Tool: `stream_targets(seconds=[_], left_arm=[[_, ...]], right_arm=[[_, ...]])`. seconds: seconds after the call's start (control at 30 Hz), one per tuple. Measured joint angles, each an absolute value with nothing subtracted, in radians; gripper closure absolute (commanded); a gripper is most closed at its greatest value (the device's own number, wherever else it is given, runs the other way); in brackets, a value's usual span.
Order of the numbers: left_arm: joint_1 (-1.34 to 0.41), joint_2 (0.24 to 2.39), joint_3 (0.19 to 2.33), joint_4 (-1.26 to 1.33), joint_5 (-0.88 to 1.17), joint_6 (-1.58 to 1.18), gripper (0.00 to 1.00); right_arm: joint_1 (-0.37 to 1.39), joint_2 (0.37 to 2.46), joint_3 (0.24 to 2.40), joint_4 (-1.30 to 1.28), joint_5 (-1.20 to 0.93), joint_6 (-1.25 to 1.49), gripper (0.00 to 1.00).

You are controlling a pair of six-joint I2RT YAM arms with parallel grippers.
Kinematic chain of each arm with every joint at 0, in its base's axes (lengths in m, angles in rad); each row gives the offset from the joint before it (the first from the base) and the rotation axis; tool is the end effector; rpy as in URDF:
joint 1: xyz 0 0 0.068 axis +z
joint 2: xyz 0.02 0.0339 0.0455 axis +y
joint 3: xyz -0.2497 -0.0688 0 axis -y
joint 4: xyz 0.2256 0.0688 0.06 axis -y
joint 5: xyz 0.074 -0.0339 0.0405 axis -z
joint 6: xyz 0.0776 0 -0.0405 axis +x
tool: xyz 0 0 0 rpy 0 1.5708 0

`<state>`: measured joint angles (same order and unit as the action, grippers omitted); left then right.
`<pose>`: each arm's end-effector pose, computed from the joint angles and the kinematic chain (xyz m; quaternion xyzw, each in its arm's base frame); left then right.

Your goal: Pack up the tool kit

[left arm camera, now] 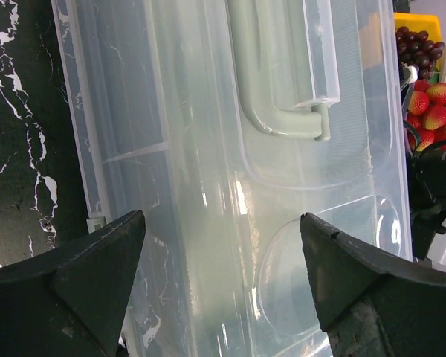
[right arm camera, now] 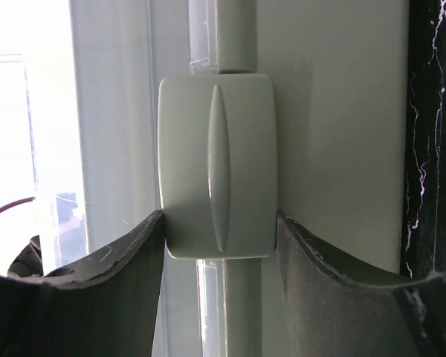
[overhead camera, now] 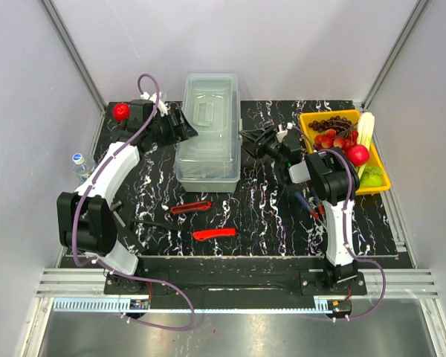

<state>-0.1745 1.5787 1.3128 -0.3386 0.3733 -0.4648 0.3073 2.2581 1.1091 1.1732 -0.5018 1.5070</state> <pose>0.3651 -0.0931 0.2787 -0.0406 0.8735 -0.2995 0.3817 0.4343 0.1770 0.1287 0.2353 0.6588 0.6529 0.2904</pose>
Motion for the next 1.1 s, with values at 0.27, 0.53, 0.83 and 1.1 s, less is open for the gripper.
stream_targets(seconds=[0.27,0.53,0.83,1.1], left_arm=[[-0.175,1.578,1.313,-0.346,0.374,-0.455,0.12],[-0.175,1.578,1.313,-0.348,0.376,-0.453,0.12],[-0.175,1.578,1.313,-0.352,0.376,-0.453,0.12],[-0.175,1.578,1.313,-0.355,0.377,-0.453,0.12]], right_arm=[[0.308,2.170,1.109,0.979,-0.479,1.390,0.52],[0.312,2.091,1.109,0.834,-0.448,1.296,0.53],[0.314,2.062,1.109,0.787,-0.448,1.270,0.10],[0.314,2.097,1.107,0.904,-0.475,1.349,0.05]])
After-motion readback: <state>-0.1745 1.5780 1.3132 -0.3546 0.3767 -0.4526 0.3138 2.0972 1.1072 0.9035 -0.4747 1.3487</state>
